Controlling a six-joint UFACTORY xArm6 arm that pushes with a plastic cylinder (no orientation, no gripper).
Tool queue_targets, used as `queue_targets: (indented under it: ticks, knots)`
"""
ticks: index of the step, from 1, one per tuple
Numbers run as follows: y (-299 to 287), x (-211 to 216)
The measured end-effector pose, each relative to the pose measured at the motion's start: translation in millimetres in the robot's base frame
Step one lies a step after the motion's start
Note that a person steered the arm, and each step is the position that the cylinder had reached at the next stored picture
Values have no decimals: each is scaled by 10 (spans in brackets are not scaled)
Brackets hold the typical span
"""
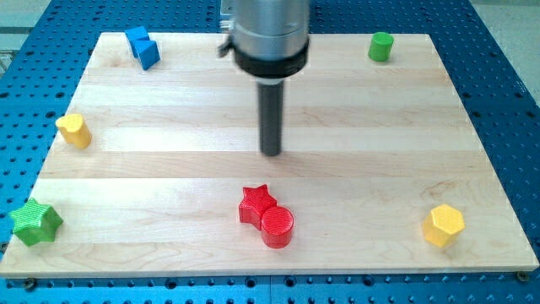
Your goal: Move the hexagon diagonal top right to red star
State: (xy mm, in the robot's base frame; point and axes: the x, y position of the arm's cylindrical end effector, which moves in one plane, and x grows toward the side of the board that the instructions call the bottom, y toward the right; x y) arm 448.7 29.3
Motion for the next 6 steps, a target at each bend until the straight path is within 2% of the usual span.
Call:
queue_targets:
  ticks: [2,3,4,5,6]
  knots:
    - [1765,171]
    - [2172,674]
    - [2196,1412]
    - [1658,1585]
    - [1363,819]
